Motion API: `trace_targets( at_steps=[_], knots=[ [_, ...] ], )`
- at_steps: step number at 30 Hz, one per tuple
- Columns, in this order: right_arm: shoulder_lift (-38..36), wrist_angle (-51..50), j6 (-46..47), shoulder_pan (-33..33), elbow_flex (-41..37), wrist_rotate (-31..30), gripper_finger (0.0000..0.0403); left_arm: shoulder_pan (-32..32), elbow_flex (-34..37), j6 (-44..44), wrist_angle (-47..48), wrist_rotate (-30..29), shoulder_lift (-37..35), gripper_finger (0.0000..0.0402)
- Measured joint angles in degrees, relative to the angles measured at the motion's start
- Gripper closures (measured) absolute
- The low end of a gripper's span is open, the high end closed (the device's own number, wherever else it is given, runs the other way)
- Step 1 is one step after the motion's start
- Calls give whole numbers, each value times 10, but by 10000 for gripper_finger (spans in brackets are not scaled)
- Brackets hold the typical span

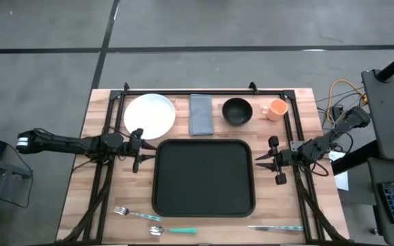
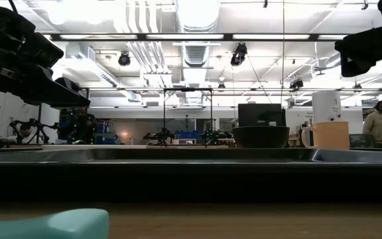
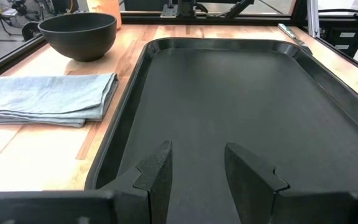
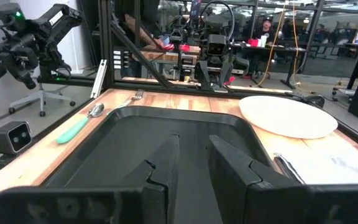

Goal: Set up tray
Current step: Put the orange mug on the black serving tray

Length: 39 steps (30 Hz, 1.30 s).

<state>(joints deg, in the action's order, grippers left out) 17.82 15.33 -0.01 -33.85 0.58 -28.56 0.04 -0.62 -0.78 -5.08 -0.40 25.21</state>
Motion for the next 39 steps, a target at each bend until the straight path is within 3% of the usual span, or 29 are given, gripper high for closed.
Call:
trace_targets(
  at_steps=[10, 39],
  knots=[
    [0, 0, 33, 0, 0, 0, 331, 0, 0, 0, 0, 0, 0, 275],
    [0, 0, 15, 0, 0, 0, 321, 0, 0, 0, -1, 0, 0, 275]
  ],
)
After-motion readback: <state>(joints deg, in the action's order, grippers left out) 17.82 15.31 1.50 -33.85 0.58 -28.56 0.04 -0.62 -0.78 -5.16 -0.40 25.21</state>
